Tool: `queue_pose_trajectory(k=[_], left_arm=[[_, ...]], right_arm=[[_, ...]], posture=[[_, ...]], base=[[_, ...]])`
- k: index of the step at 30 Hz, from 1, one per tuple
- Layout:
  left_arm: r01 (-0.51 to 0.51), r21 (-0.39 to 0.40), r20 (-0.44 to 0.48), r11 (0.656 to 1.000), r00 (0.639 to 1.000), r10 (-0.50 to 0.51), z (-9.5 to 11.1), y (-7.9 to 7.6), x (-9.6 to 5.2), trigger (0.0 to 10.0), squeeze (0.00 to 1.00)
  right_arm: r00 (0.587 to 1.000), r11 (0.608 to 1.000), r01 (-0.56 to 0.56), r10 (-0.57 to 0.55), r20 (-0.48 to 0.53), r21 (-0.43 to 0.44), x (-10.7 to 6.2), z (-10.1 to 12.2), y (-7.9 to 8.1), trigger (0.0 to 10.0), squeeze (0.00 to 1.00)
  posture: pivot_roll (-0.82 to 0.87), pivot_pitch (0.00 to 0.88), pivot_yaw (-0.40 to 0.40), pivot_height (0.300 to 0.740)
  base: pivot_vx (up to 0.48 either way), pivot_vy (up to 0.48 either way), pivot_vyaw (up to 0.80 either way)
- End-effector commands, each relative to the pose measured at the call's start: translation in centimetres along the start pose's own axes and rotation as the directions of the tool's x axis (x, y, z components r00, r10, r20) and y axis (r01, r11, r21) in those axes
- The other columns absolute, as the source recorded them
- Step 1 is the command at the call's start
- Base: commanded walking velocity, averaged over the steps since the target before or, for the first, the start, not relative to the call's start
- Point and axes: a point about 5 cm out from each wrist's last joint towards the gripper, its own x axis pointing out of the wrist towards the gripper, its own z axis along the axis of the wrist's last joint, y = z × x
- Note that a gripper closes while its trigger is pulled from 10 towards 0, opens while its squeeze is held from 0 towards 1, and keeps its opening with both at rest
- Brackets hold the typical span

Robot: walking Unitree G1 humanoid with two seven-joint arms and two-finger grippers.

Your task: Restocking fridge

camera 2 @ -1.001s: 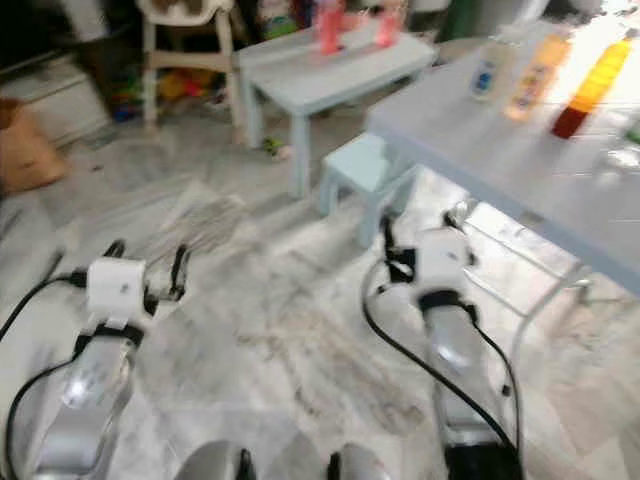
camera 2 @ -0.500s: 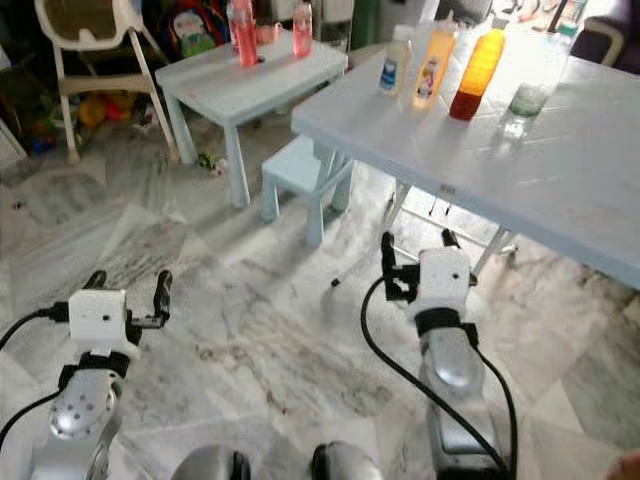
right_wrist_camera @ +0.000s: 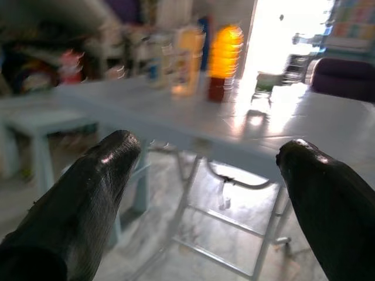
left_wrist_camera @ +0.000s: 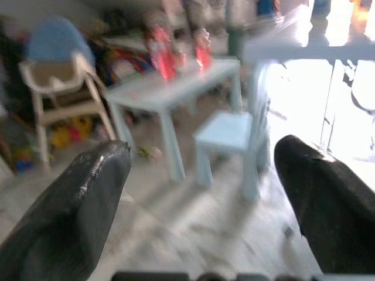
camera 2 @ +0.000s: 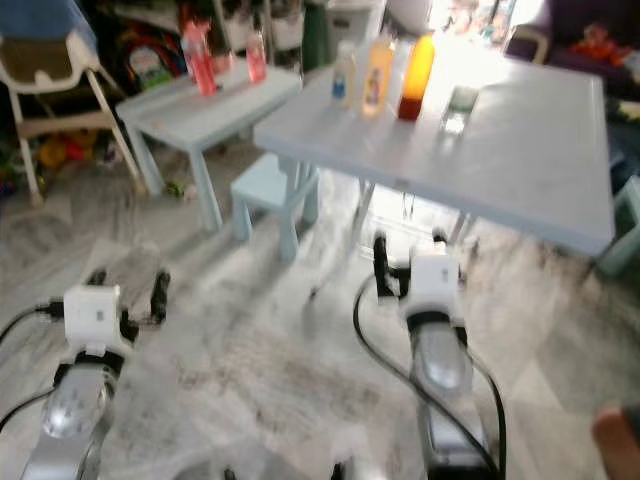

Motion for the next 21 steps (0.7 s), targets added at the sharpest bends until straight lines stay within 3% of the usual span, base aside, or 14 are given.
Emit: queue_pose_trajectory(k=[1,11,21], left_arm=[[0.01,-0.001,0.026,1.0,1.0,-0.01,0.6,-0.3,0.5,10.0,0.0],[0.064,-0.006,0.04,0.998,0.997,-0.064,0.9,-1.4,1.8,10.0,0.0],[0.082,-0.011,0.04,0.997,0.996,-0.082,0.9,-1.7,1.6,10.0,0.0]], right_arm=[[1.0,1.0,0.022,-0.022,0.011,-0.003,0.0,0.1,-0.3,10.0,0.0],[1.0,1.0,0.016,-0.015,0.024,-0.012,0.7,0.3,-0.1,10.0,0.0],[0.999,1.0,-0.005,0.005,0.037,0.001,0.7,0.7,0.5,10.0,0.0]], posture=[[0.05,0.0,0.028,0.74],[0.04,0.014,0.029,0.74],[0.04,0.032,0.024,0.74]], base=[[0.251,0.0,-0.58],[0.289,0.0,0.0],[0.409,0.0,0.0]])
